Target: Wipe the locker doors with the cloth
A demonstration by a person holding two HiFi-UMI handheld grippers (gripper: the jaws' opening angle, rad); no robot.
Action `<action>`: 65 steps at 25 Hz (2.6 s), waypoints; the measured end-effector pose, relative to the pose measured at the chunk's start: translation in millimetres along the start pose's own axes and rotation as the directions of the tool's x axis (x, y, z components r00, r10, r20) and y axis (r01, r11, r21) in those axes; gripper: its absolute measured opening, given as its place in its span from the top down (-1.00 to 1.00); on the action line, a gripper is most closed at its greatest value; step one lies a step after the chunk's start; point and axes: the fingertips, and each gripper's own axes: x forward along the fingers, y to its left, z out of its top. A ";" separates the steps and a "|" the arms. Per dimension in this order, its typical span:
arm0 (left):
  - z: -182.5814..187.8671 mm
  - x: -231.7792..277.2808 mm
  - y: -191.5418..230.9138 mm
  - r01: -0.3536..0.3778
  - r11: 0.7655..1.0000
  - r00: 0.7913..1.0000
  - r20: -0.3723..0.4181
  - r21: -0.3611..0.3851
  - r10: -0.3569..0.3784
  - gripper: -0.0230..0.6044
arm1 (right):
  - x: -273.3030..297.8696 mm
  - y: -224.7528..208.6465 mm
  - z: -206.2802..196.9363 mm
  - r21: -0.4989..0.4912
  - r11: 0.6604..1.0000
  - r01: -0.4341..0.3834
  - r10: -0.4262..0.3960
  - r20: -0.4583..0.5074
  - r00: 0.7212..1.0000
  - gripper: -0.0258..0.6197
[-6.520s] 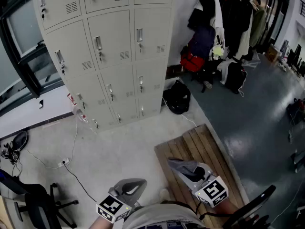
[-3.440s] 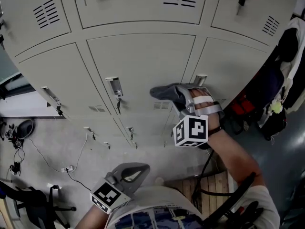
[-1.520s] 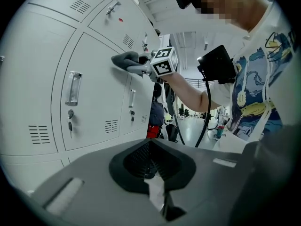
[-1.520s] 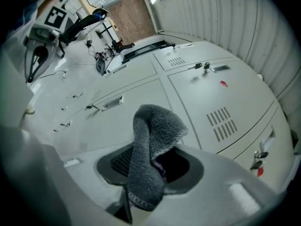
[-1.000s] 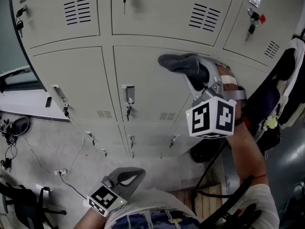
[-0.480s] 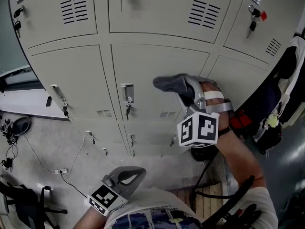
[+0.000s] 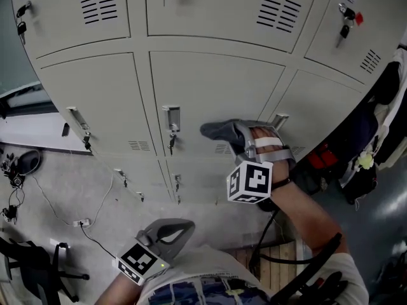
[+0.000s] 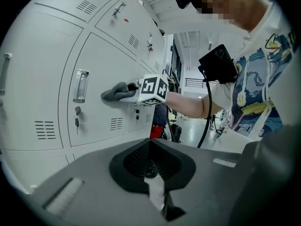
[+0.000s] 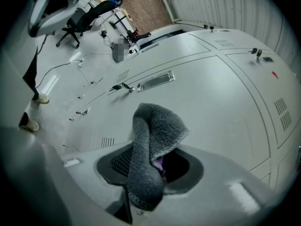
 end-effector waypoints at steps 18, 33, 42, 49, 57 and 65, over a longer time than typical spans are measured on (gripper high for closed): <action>5.5 -3.8 3.9 -0.014 1.000 1.000 -0.006 0.027 0.014 0.92 | 45.2 116.7 -15.1 0.011 0.979 -0.205 0.205 -0.086 0.975 0.47; 2.6 -11.2 6.8 -0.018 1.000 1.000 0.011 0.018 0.018 0.92 | 8.1 77.0 11.3 0.065 0.972 -0.226 0.226 0.007 0.974 0.46; 3.5 -14.1 8.3 -0.008 1.000 1.000 0.019 0.028 0.008 0.92 | -66.7 -78.2 48.9 0.113 0.992 0.057 -0.069 0.107 0.992 0.46; 3.4 -15.0 5.6 -0.002 0.999 1.000 0.016 0.036 0.001 0.92 | -81.5 -170.1 52.9 0.126 0.956 0.266 -0.280 0.110 0.954 0.46; 2.4 -20.2 9.4 -0.021 0.999 1.000 0.022 0.026 0.020 0.92 | -56.2 -153.9 50.6 0.082 0.963 0.257 -0.263 0.068 0.962 0.46; 3.6 -20.7 10.3 -0.022 0.999 1.000 0.019 0.026 0.022 0.92 | -27.7 -87.7 45.8 0.051 0.990 0.131 -0.134 0.055 0.989 0.46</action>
